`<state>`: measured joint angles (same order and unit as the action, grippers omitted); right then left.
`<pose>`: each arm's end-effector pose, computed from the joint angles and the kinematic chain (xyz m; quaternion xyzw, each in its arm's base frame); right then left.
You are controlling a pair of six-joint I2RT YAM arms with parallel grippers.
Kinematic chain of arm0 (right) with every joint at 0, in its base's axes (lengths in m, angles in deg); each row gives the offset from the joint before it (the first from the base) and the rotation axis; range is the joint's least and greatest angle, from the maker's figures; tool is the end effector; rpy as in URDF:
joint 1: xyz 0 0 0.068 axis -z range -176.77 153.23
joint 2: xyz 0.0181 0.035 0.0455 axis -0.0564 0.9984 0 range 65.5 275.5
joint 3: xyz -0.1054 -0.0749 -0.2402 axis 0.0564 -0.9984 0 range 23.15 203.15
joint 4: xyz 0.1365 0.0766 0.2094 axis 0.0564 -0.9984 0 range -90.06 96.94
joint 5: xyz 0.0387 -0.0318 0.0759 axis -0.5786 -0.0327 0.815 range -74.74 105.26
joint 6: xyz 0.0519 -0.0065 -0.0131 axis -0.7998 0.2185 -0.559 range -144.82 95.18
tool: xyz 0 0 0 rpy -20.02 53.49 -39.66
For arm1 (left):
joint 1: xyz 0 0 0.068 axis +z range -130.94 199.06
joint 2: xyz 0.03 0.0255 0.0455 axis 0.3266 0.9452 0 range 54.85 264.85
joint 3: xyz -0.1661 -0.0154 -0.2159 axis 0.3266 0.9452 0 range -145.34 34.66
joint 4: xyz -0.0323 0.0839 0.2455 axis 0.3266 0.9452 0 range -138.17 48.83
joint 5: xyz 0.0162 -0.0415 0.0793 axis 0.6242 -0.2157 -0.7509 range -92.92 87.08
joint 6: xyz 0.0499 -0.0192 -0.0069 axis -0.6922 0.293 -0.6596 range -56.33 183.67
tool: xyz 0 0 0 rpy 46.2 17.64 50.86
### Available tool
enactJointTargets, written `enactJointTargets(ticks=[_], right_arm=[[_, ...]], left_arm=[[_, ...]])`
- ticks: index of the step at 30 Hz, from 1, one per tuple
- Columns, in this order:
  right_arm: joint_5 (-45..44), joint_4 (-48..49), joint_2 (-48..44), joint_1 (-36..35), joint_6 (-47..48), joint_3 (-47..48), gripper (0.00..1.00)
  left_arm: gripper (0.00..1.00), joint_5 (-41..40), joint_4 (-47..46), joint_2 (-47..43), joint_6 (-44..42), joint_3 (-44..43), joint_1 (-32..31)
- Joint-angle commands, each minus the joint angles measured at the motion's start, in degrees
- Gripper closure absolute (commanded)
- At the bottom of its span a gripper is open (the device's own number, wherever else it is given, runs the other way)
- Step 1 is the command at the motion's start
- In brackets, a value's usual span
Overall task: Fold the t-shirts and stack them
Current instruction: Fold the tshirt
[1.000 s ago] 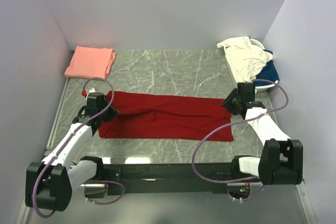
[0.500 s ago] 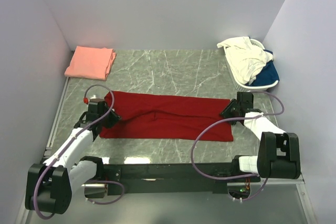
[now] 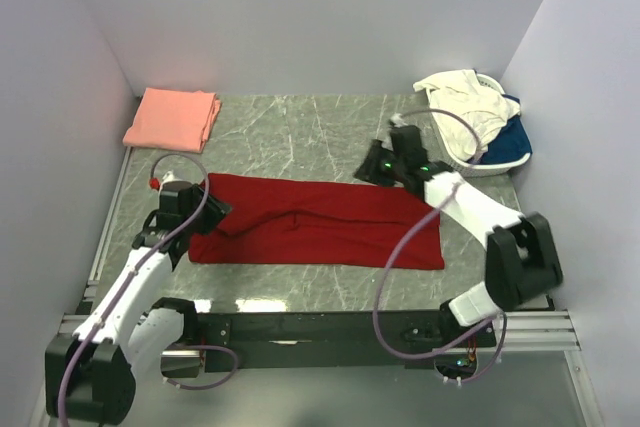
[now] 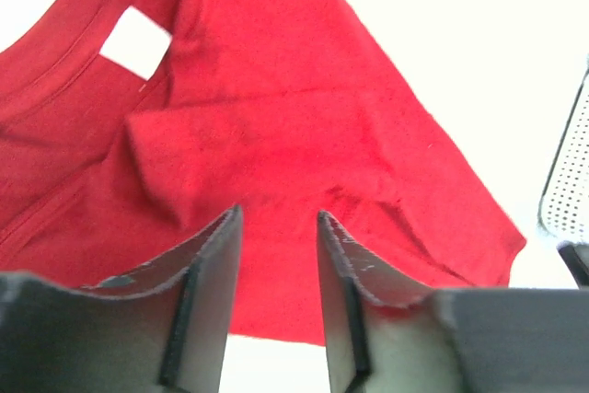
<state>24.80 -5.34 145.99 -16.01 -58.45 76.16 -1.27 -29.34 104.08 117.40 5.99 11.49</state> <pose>0.2864 0.1061 0.2443 0.0780 0.8996 0.2558 0.3453 0.1810 -0.0252 0.2140 -0.3487 0.8340 -0.2290 0.3610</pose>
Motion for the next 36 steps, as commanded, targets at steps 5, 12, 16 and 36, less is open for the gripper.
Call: enactJointTargets(ticks=[5, 12, 16, 36], right_arm=[[3.38, 4.19, 22.13, -11.07, 5.94, 19.28, 0.58], [3.47, 2.61, 34.55, -17.84, 8.22, 32.40, 0.57], [3.82, 2.08, 38.24, -20.12, 8.14, 35.75, 0.56], [5.14, -1.70, 48.27, -24.61, 8.58, 46.03, 0.53]], left_arm=[[0.64, 3.10, -12.49, 13.93, 1.02, -2.36, -2.87], [0.68, -0.42, -15.14, 20.99, 1.37, -3.50, -10.35], [0.68, -0.51, -16.10, 21.34, 1.90, -0.43, -11.06], [0.67, -1.47, -8.99, 10.36, 0.14, -1.03, -10.97]])
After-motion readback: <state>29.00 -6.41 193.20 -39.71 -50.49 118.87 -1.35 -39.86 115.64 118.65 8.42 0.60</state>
